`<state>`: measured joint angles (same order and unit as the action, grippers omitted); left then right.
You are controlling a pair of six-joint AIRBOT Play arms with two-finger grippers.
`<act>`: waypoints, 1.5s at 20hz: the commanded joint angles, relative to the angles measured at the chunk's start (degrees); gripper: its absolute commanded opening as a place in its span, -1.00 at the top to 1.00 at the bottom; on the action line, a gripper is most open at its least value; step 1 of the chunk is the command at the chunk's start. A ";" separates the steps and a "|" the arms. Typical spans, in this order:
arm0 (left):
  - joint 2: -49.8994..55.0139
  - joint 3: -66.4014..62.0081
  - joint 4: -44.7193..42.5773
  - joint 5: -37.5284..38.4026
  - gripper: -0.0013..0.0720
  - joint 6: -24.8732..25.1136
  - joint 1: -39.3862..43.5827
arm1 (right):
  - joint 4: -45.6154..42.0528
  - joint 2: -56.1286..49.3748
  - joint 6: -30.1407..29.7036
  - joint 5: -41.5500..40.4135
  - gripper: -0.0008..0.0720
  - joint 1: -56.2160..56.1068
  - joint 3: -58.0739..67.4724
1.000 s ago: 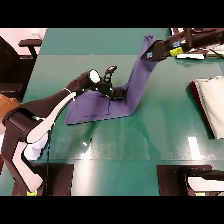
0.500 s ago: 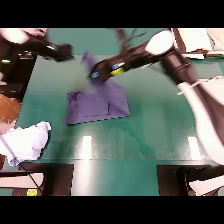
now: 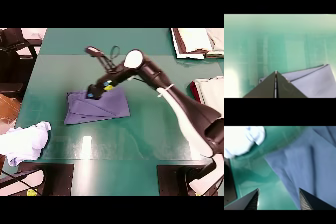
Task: Fold the shirts.
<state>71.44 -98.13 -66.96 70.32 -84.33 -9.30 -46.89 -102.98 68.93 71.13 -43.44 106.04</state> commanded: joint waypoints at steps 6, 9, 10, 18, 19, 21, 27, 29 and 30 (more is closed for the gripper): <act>-0.44 0.24 1.95 2.73 0.90 0.39 -0.68 | -2.99 9.07 9.33 -3.17 -0.55 23.15 -28.46; -0.15 0.66 3.48 2.54 0.90 0.42 -0.68 | 2.19 7.72 8.98 -6.71 -0.54 24.46 -32.76; -0.15 0.66 3.91 2.36 0.90 0.42 -0.68 | 3.58 6.56 8.94 -6.64 -0.54 23.91 -32.85; -0.15 0.66 6.25 3.10 0.90 0.79 -0.68 | 14.14 -5.62 6.21 -9.14 -0.49 14.80 -24.17; -0.15 0.66 6.34 3.30 0.90 0.81 -0.35 | 13.90 -6.80 6.21 -9.18 -0.26 13.68 -21.81; -0.15 0.66 6.32 2.99 0.90 1.36 1.31 | 13.68 -8.81 6.19 -9.27 0.17 12.02 -17.55; -0.15 0.66 6.08 0.79 0.90 2.54 11.69 | 5.84 -5.18 8.48 -8.50 0.94 16.68 -10.86; -0.15 0.66 6.08 0.11 0.90 3.41 14.93 | -2.97 -0.35 12.02 -6.29 0.94 21.97 -9.49; -0.15 0.66 6.10 -0.76 0.90 3.41 16.20 | -5.97 2.05 12.72 -4.92 0.93 25.16 -8.87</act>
<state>71.26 -97.49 -60.82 71.24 -81.65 2.76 -43.09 -105.80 78.04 63.81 -24.10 94.87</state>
